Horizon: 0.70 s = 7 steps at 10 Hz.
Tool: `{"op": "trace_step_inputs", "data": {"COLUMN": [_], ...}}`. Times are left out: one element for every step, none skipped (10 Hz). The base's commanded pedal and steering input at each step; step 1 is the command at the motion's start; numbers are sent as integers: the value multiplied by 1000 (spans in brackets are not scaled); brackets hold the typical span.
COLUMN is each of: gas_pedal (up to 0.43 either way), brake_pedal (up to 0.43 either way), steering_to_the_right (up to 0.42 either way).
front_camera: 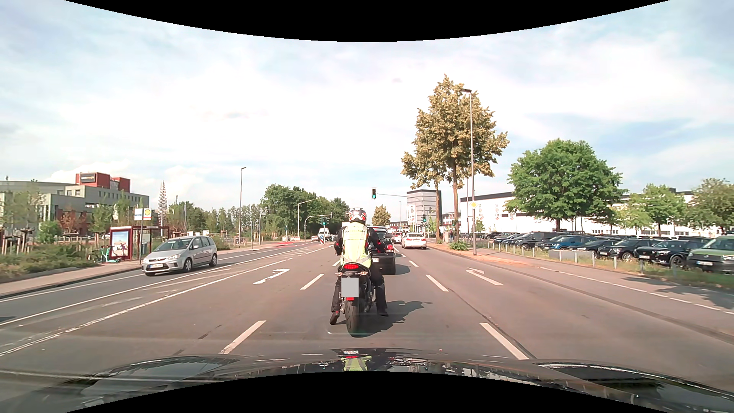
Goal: Follow the waypoints while adhering to traffic rules and regulations
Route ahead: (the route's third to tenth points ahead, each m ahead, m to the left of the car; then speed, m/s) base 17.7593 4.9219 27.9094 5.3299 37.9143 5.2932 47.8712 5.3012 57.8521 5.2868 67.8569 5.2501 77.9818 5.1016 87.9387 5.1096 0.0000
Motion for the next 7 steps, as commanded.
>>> {"op": "trace_step_inputs", "data": {"gas_pedal": [0,0,0,0,0,0,150], "brake_pedal": [0,0,0,0,0,0,0], "steering_to_the_right": [-6,-6,-6,-6,-6,-6,-6]}}
